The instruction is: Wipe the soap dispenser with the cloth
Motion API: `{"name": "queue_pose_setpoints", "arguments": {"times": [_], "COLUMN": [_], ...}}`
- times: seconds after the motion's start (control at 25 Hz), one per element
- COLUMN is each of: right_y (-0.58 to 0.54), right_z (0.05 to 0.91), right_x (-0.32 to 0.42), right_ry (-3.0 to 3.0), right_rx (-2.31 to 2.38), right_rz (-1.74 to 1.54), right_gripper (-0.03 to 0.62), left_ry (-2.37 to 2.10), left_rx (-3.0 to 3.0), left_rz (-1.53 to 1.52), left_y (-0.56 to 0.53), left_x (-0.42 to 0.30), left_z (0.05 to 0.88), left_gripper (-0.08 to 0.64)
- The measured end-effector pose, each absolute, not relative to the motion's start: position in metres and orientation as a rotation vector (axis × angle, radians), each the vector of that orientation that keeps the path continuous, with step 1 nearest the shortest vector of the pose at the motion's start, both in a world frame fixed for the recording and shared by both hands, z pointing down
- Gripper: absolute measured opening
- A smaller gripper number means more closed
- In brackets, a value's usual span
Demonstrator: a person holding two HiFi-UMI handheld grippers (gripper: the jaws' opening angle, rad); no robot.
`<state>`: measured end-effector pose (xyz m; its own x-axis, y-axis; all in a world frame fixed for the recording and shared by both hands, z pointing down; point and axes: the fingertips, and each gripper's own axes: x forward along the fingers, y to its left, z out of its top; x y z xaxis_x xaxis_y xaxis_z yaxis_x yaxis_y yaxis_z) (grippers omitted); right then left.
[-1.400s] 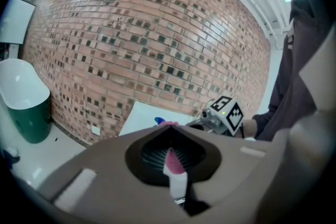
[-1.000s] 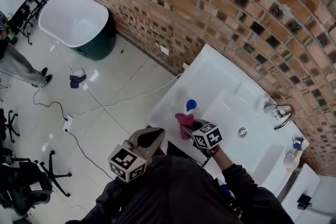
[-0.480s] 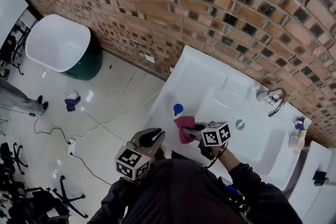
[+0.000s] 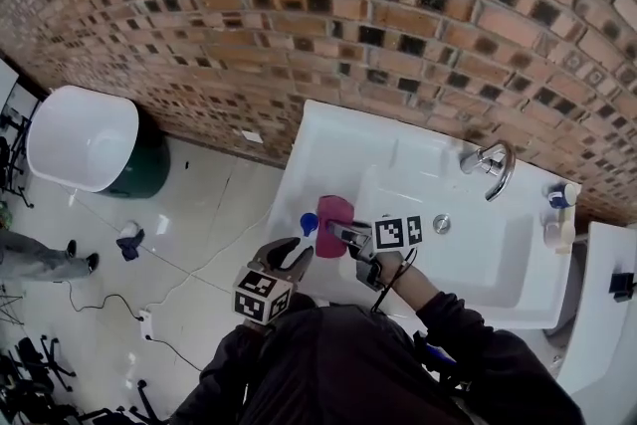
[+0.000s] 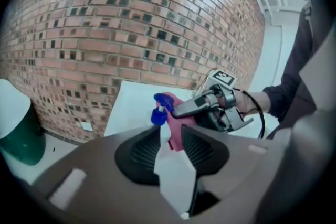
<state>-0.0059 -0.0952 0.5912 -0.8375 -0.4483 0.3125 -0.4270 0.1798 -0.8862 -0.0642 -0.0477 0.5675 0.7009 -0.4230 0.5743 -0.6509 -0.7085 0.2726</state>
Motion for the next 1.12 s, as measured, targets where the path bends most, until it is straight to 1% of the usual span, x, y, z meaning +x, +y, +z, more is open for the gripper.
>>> {"name": "queue_pose_setpoints", "arguments": {"times": [0.16, 0.48, 0.64, 0.8, 0.96, 1.12], "right_y": [-0.101, -0.098, -0.1, -0.113, -0.136, -0.152], "right_z": [0.62, 0.689, 0.68, 0.632, 0.578, 0.562], "right_x": [-0.01, -0.015, -0.011, -0.006, -0.008, -0.02], "right_ry": [2.319, 2.444, 2.558, 2.73, 3.146, 3.472], "right_rx": [-0.946, -1.161, -1.149, -1.022, -0.879, -0.719], "right_rz": [-1.888, -1.993, -1.938, -1.718, -1.274, -0.906], "right_gripper": [0.069, 0.069, 0.067, 0.067, 0.067, 0.069], "left_ry": [-0.784, -0.763, -0.759, -0.753, -0.759, -0.763], "left_rx": [2.469, 2.474, 2.469, 2.472, 2.475, 2.481], "left_rz": [0.752, 0.749, 0.73, 0.738, 0.746, 0.76], "left_y": [-0.058, -0.06, -0.061, -0.059, -0.06, -0.059], "left_x": [-0.056, -0.058, -0.053, -0.051, -0.051, -0.051], "left_z": [0.581, 0.582, 0.582, 0.583, 0.584, 0.585], "left_gripper": [0.132, 0.132, 0.132, 0.132, 0.132, 0.132]}}
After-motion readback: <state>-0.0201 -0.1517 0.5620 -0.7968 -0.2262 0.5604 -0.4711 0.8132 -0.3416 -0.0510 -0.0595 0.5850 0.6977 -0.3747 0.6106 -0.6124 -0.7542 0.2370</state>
